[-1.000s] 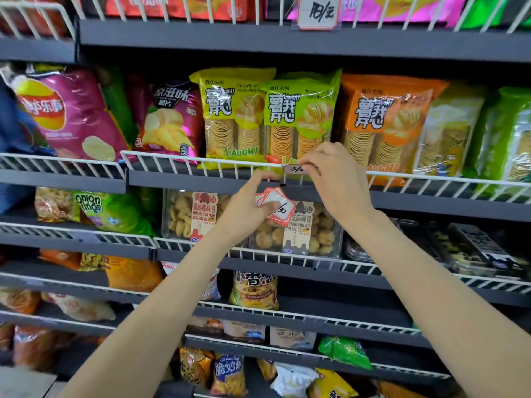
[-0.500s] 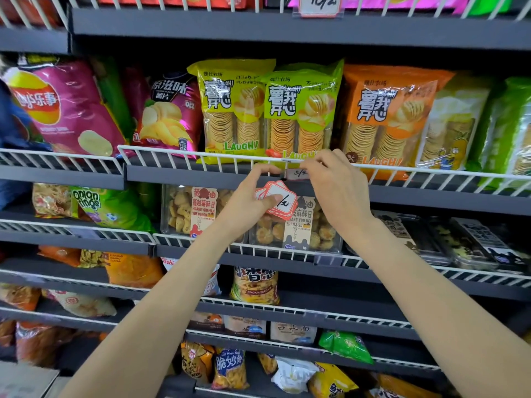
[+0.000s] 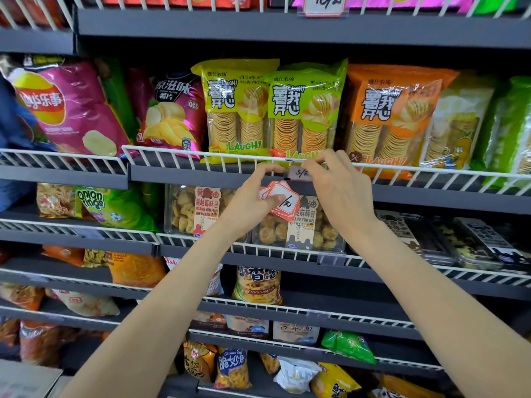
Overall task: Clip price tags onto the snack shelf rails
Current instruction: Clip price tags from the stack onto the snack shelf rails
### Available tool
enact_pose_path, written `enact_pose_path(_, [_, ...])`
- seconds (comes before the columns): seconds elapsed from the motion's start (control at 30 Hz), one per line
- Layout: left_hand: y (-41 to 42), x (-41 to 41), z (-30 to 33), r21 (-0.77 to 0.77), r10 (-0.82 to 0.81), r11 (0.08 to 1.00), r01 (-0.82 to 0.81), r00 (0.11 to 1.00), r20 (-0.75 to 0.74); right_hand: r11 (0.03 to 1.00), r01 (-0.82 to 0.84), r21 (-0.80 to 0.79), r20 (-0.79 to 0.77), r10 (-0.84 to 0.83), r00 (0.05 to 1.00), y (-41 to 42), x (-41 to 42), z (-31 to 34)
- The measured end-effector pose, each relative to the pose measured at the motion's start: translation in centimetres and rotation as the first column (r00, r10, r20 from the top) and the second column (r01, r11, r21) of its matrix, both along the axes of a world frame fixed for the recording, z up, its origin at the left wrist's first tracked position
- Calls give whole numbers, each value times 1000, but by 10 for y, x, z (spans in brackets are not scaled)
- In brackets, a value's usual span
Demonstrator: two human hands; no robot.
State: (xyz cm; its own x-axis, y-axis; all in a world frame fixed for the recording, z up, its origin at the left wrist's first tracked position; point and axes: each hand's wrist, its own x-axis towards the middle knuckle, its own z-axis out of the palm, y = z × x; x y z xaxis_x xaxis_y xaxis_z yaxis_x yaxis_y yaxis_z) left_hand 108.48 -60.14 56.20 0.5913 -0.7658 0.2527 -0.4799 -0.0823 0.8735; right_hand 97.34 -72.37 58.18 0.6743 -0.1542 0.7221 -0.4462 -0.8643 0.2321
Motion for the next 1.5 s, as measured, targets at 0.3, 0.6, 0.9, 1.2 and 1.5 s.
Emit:
enact_pose_path(0.3, [-1,-1,3,-14,25,1000,-25,999,47,996,18,-88,53,-13,999,-4,-2,-19])
enact_pose_path(0.6, [4,-12,-2,-48,172,984,-171,985,13,989,10,-145,29,-6,1000,-4,-4,-41])
enact_pose_path(0.9, [0,-28,1,-171,53,978,-115,942,-330,934,-223,280,51,218,975,1,-5,-46])
enact_pose_path(1.2, [3,-34,-5,-287,-197,957,32,801,-566,423,-453,785,417,180,891,16,-18,-15])
enact_pose_path(1.5, [10,-33,-22,-249,-223,963,104,825,-519,350,-408,844,400,99,911,18,-17,-30])
